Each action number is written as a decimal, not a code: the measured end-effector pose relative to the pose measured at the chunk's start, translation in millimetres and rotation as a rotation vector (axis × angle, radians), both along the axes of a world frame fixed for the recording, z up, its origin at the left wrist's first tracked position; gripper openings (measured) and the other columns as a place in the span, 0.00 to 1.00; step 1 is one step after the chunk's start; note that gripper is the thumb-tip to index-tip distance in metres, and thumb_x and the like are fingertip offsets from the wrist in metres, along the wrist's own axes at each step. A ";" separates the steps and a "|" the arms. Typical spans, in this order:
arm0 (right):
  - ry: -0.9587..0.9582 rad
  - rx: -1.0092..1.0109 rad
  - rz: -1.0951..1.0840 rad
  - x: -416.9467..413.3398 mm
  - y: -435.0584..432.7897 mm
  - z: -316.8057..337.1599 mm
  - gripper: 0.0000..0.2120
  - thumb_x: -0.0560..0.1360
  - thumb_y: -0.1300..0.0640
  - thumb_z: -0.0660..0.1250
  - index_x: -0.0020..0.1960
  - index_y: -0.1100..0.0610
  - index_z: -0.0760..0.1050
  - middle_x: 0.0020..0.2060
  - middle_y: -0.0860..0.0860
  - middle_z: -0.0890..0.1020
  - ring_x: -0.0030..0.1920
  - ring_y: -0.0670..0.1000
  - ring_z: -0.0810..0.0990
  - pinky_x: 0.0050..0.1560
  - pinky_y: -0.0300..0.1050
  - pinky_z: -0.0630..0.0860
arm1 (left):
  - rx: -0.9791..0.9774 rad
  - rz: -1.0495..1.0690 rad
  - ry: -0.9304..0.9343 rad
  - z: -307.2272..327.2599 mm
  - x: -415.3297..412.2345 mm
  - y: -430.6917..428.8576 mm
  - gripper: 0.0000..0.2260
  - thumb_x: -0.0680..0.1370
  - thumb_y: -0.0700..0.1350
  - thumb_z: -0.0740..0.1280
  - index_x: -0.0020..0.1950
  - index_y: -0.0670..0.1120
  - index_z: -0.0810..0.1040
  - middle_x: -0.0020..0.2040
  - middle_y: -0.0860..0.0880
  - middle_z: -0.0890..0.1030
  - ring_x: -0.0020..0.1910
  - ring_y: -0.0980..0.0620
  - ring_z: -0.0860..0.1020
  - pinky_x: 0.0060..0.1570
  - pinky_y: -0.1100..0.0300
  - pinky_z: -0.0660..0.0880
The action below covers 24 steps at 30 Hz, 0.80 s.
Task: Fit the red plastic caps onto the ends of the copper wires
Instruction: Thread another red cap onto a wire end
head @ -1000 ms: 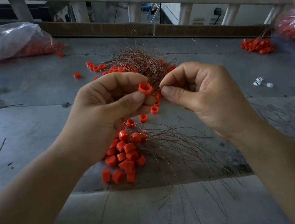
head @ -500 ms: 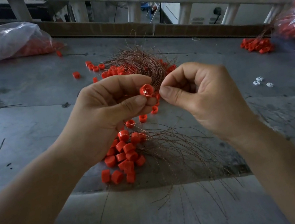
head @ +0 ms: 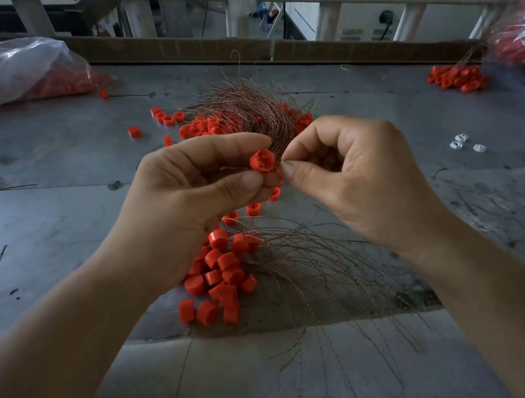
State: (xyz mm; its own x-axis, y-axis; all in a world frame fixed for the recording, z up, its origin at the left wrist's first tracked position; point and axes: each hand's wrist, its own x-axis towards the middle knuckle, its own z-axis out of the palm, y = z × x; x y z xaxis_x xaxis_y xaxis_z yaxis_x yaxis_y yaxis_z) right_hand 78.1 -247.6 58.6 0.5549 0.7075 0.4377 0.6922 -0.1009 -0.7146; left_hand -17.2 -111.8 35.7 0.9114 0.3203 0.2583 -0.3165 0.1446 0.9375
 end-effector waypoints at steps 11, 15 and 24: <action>-0.011 -0.016 -0.003 0.0 0.7 0.4 0.09 0.71 0.63 0.69 0.36 0.52 0.75 0.27 0.43 0.75 0.29 0.41 0.74 0.28 0.30 0.69 | -0.018 -0.027 -0.003 -0.7 0.5 2.5 0.11 0.65 0.38 0.68 0.45 0.46 0.84 0.40 0.48 0.85 0.40 0.53 0.83 0.40 0.67 0.77; -0.007 -0.019 -0.003 0.2 1.2 -0.1 0.08 0.71 0.63 0.69 0.36 0.53 0.76 0.27 0.42 0.75 0.29 0.40 0.73 0.28 0.30 0.69 | 0.002 -0.005 0.001 -0.4 0.2 2.7 0.12 0.66 0.37 0.66 0.44 0.47 0.84 0.39 0.48 0.85 0.40 0.54 0.83 0.40 0.67 0.77; 0.023 -0.022 0.017 0.5 2.6 -2.1 0.08 0.70 0.63 0.70 0.36 0.52 0.76 0.25 0.42 0.74 0.27 0.40 0.72 0.27 0.29 0.67 | -0.009 -0.007 -0.005 -1.4 -0.1 2.6 0.11 0.66 0.36 0.67 0.44 0.46 0.84 0.38 0.47 0.84 0.38 0.54 0.83 0.38 0.67 0.78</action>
State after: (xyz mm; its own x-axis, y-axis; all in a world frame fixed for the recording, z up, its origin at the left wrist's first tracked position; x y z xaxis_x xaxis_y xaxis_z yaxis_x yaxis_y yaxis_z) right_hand 78.7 -244.9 56.5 0.5523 0.7262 0.4093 0.6773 -0.1046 -0.7282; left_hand -17.3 -109.2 34.3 0.9124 0.3160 0.2602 -0.3204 0.1558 0.9344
